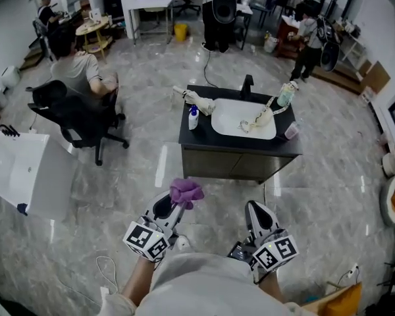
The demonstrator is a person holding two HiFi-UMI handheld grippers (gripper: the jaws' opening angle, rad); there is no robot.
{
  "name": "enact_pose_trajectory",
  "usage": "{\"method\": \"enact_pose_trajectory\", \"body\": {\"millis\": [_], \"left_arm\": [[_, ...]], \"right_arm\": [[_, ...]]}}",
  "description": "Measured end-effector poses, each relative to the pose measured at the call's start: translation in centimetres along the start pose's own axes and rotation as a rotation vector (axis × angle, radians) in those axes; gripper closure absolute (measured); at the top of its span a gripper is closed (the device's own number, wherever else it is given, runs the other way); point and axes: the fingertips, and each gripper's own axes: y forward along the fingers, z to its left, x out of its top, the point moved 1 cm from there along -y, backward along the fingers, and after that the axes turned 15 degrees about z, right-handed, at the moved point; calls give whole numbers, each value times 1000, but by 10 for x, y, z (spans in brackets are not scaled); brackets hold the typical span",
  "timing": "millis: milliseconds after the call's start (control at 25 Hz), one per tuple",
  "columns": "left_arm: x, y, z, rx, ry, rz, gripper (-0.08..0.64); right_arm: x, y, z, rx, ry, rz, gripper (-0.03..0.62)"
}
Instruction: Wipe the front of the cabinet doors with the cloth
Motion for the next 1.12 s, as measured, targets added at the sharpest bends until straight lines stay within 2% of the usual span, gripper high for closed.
{"method": "enact_pose_trajectory", "body": {"millis": [120,200,400,600,720,920,1120], "left_arm": [[-25,-13,-17,43,-73,31,459],[-36,-15,-39,48,-92,42,459],[-40,-8,-117,-5,-18,49,460],[-48,-12,-167,-48,21,46,459],[-59,-19,-186,-55,35,50,459],[-79,-27,-199,-63,2,45,460],[-78,-34,-221,-85,39,43,459]], "right_arm": [[-9,-23,-3,13,-26,4,565],[-17,-46,-11,10,-25,7,565],[-36,-106,-27,-17,-14,12,565],[-45,-150,-25,-34,-14,-16,565],[-52,-172,-21,-41,-22,-28,565],[-71,-209,-27,-90,-26,-36,565],[-76,-241,-22,-120,-33,-43,565]]}}
